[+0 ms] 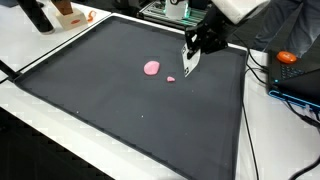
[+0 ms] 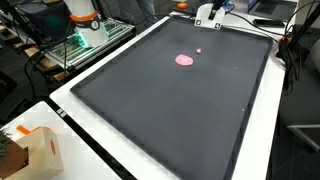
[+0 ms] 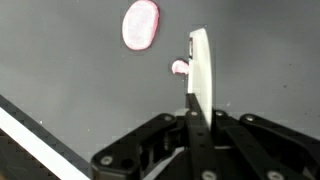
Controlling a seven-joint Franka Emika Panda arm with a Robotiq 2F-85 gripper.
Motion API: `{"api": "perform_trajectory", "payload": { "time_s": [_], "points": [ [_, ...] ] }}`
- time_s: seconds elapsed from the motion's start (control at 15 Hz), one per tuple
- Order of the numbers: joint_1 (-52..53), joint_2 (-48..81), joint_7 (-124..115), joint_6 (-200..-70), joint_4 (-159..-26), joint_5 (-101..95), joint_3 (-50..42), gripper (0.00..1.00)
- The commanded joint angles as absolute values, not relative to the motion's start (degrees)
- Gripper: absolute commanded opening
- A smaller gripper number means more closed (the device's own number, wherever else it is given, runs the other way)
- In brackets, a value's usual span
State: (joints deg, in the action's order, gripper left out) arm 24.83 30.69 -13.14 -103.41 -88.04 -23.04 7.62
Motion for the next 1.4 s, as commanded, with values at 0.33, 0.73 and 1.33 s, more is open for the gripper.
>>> {"api": "perform_trajectory", "payload": {
  "time_s": [0.33,0.73,1.33],
  "points": [
    [27.41,37.47,-15.95,-96.35,-79.89,-24.15,6.56,0.01],
    [27.61,39.68,-16.6,-93.93,-76.52,-23.41,6.13,0.01],
    [26.05,40.79,-16.57,-93.39,-73.55,-21.74,5.1,0.01]
  ]
}}
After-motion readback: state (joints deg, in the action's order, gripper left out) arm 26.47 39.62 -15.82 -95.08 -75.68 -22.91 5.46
